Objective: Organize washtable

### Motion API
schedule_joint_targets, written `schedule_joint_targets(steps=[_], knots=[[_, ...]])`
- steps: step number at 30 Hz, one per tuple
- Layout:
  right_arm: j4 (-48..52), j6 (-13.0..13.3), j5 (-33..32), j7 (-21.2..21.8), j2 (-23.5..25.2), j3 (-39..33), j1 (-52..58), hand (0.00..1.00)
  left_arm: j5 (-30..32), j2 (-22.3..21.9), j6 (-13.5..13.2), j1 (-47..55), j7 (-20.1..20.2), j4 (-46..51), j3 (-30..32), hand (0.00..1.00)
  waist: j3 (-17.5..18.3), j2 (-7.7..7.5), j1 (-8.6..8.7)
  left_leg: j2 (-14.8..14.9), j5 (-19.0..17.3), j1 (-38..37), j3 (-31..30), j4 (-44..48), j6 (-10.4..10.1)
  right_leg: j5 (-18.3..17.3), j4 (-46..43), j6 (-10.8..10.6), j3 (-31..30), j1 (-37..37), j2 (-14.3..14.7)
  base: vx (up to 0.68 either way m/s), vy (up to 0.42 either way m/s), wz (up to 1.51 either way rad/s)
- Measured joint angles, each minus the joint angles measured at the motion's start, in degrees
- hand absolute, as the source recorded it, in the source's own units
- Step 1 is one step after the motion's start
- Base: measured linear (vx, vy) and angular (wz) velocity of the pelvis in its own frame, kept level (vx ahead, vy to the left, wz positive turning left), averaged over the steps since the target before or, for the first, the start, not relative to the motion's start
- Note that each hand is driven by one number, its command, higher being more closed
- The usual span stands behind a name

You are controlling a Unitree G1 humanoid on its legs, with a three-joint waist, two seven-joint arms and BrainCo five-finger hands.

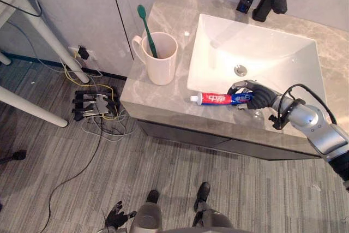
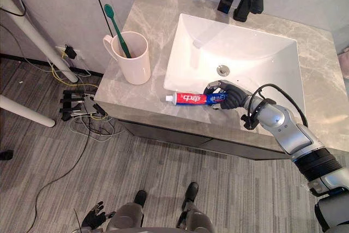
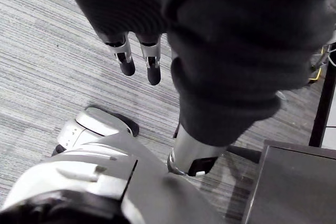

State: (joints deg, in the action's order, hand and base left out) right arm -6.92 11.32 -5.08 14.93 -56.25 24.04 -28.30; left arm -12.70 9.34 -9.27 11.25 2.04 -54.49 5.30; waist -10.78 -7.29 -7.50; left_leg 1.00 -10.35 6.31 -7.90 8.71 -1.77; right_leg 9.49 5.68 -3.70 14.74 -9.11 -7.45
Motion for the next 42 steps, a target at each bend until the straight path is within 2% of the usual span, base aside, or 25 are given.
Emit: schedule_joint_targets(steps=[4,7,9,11,12,14,17,19,21,25,27,31,34,38,42], knots=[[0.12,-0.14,0.29,0.05,-0.54,0.0,0.58,1.0,-5.34,-0.76,-0.12,-0.07,-1.3,4.9,3.53,0.0,0.45,-0.61,0.02,-0.08,0.03,-0.39,0.14,0.01,0.04,0.0,0.0,0.0,-0.66,0.25,-0.11,0.0,0.0,0.0],[0.52,-0.53,1.37,0.08,-0.76,-1.2,2.03,1.0,-8.48,-0.75,-0.16,0.01,-2.47,16.97,8.83,0.0,0.87,-0.74,-0.25,0.05,0.05,-1.21,0.16,0.15,0.03,0.0,0.0,0.0,-0.72,1.2,0.01,0.0,0.0,0.0],[1.74,-0.52,2.47,0.21,-1.03,-3.28,3.58,1.0,-11.59,1.57,-1.09,-0.52,-3.7,29.13,13.8,0.0,2.16,-0.65,-0.33,0.05,0.07,-1.25,0.37,0.22,0.0,0.0,0.0,0.0,-0.85,1.16,0.02,-0.03,-0.015,-0.05],[1.87,-0.5,2.53,0.16,-1.01,-4.31,4.21,1.0,-13.34,4.12,-1.91,-1.67,-4.6,34.42,16.94,0.0,3.52,-0.46,-0.19,0.04,0.08,-1.39,0.51,0.3,-0.01,-0.01,0.0,-0.01,-1.03,1.21,0.03,-0.03,-0.015,-0.06],[1.87,-0.51,2.94,0.09,-0.16,-7.54,4.29,1.0,-15.25,6.97,-2.62,-4.18,-5.41,39.04,19.8,0.0,4.29,0.0,0.23,0.03,0.08,-1.98,0.54,0.3,-0.02,-0.01,0.0,-0.01,-1.05,1.72,0.01,-0.04,-0.018,-0.04],[1.87,-0.45,2.69,-1.38,3.03,-14.49,4.28,1.0,-17.54,10.21,-3.68,-7.37,-6.45,44.61,21.45,0.0,5.42,0.57,0.41,0.01,0.08,-2.36,0.6,0.13,-0.02,-0.04,-0.01,-0.05,-1.04,2.0,-0.08,-0.06,-0.016,-0.02],[2.02,-0.47,0.35,-6.75,8.69,-25.05,3.27,1.0,-19.24,12.18,-5.39,-13.92,-7.83,52.17,20.8,0.0,6.9,2.03,0.51,0.01,0.13,-3.28,0.71,-0.06,-0.09,-0.15,-0.01,-0.18,-0.95,2.97,-0.32,-0.08,-0.02,0.02],[4.27,-0.36,-1.4,-11.1,11.52,-28.61,2.62,1.0,-20.76,12.61,-7.19,-16.77,-8.69,57.07,16.55,0.0,8.68,3.27,0.68,-0.01,0.73,-4.22,1.05,-0.99,-0.51,-0.27,-0.01,-0.31,-1.04,3.4,-0.58,-0.06,-0.024,-0.02],[5.95,-0.34,-1.56,-12.78,13.36,-28.59,2.16,1.0,-22.93,12.64,-7.39,-17.91,-8.66,59.96,11.97,0.0,9.35,4.11,1.04,-0.02,1.35,-4.83,1.23,-2.24,-0.52,-0.28,-0.01,-0.32,-1.06,3.82,-0.52,-0.09,-0.026,-0.02],[8.34,-0.38,-1.54,-13.66,17.87,-26.98,1.9,1.0,-27.79,12.65,-7.19,-19.26,-6.96,66.67,1.15,0.0,9.64,4.45,1.99,0.27,2.35,-5.27,1.4,-3.21,-0.94,-0.22,0.0,-0.26,-1.09,3.88,-0.18,-0.1,-0.042,0.0],[9.45,-0.39,-1.49,-13.68,20.04,-24.8,1.82,1.0,-31.02,12.61,-6.22,-19.36,-4.6,68.54,-4.39,0.0,9.76,4.63,2.01,0.77,2.72,-6.18,2.26,-3.9,-1.17,0.07,0.0,0.09,-1.82,4.03,0.34,-0.07,-0.044,-0.15],[12.08,-0.4,-1.46,-14.15,23.57,-23.58,1.79,1.0,-35.54,11.45,-4.4,-20.72,-4.23,68.35,-10.09,0.0,9.82,4.74,2.19,1.07,2.73,-6.4,2.83,-3.81,-1.19,0.36,0.02,0.4,-2.15,4.17,0.68,-0.06,-0.027,-0.09],[14.24,-0.39,-1.56,-16.12,27.97,-22.89,1.71,1.0,-40.6,10.5,-2.58,-23.42,-4.19,67.7,-16.45,0.0,9.83,4.74,2.29,1.02,2.8,-6.41,3.04,-3.68,-1.28,0.77,0.03,0.48,-2.11,4.23,0.62,-0.04,-0.002,-0.02],[15.03,-0.42,-1.06,-16.23,31.82,-18.39,1.72,1.0,-41.77,8.64,-1.65,-26.15,-4.13,66.01,-21.51,0.0,9.83,4.75,3.43,0.95,3.01,-6.41,3.05,-3.68,-1.26,1.02,0.03,0.5,-2.08,4.23,0.54,0.0,0.0,0.0],[15.03,-0.5,-0.58,-15.92,35.05,-13.74,1.87,1.0,-41.84,6.55,0.14,-29.52,-4.07,62.88,-25.88,0.0,9.85,4.79,3.63,0.96,3.05,-6.47,3.14,-3.62,-1.28,1.1,0.03,0.49,-2.11,4.22,0.55,0.0,0.0,0.0]])
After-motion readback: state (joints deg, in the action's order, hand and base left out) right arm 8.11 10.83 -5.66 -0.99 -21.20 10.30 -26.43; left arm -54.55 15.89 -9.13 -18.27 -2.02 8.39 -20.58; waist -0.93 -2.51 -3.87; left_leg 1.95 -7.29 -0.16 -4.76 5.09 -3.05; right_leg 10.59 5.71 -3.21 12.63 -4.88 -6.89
